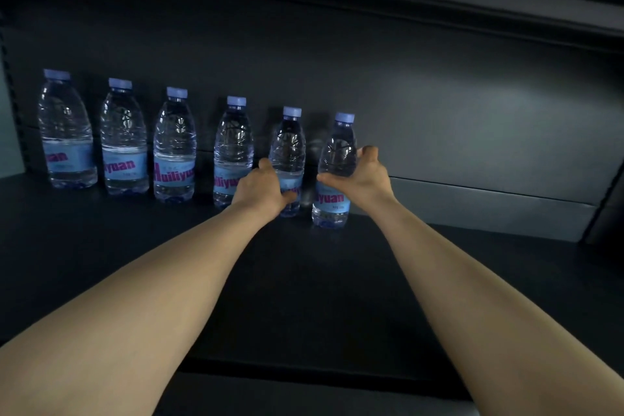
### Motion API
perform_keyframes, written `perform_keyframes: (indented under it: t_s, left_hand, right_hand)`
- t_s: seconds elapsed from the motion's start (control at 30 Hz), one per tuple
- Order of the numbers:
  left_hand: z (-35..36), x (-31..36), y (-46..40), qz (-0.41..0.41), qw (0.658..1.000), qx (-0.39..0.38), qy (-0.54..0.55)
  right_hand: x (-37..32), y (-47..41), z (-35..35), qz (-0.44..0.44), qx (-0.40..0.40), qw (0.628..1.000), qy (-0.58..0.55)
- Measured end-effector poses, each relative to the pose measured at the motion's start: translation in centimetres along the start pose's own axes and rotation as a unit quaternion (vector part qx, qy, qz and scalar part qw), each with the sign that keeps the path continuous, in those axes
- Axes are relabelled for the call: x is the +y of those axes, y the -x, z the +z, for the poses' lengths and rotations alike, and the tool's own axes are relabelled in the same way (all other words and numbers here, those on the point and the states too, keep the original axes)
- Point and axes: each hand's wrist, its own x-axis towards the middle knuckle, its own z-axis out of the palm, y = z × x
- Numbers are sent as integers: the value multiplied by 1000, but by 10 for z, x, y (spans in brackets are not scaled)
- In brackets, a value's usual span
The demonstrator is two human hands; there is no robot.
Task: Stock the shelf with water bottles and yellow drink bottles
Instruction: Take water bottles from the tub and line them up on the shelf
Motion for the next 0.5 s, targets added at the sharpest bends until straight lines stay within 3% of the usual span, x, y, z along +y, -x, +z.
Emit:
perform_keyframes:
  t_s: [0.5]
  left_hand:
    - [4,-2,2,9,1000,18,-10]
  right_hand:
    - [17,-11,6,-55,-28,996,64]
